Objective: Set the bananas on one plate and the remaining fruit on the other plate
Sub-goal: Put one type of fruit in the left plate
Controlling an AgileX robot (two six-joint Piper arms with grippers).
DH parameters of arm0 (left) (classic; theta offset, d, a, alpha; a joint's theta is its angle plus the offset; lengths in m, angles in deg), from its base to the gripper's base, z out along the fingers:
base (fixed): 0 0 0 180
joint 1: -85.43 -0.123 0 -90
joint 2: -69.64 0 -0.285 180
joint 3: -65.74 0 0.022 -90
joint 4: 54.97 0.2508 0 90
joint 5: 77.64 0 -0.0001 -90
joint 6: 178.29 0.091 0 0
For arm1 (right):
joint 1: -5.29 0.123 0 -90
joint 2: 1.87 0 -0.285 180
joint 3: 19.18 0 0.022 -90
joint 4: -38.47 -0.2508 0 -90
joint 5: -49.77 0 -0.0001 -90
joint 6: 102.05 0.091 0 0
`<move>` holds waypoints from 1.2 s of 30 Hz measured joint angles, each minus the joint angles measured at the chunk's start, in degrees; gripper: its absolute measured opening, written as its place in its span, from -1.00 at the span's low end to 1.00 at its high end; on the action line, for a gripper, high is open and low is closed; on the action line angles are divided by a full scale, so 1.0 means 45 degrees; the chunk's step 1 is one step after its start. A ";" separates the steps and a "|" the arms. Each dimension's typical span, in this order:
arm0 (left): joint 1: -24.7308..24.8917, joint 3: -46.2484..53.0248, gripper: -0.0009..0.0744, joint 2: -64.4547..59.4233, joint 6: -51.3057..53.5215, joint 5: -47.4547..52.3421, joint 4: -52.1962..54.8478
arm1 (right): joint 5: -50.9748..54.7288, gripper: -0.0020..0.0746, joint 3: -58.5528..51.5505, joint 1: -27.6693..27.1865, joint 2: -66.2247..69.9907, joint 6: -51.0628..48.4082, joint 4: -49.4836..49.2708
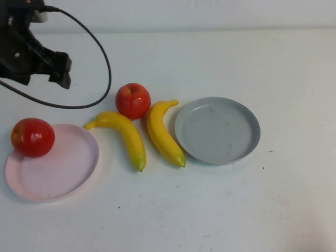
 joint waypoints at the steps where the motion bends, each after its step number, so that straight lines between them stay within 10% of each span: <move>1: 0.0219 -0.0024 0.80 0.0000 0.0171 -0.0101 -0.0167 | 0.0000 -0.99 0.0000 0.0000 0.0000 0.0000 0.0000; 8: 0.2649 -0.0020 0.78 -0.0577 0.0455 -0.1518 -0.0498 | 0.0000 -0.99 0.0000 0.0000 0.0000 0.0000 0.0000; 16: 0.3763 -0.0020 0.07 -0.1248 0.1285 -0.3233 -0.0359 | 0.0000 -0.99 0.0000 0.0000 0.0000 0.0000 0.0000; 25: 0.3773 -0.0020 0.79 -0.1800 0.1565 -0.4397 0.0061 | 0.0000 -0.99 0.0000 0.0000 0.0000 0.0000 0.0000; 36: 0.3773 -0.0020 0.80 -0.2697 0.1521 -0.6000 0.0201 | 0.0000 -0.99 0.0000 0.0000 0.0000 0.0000 0.0000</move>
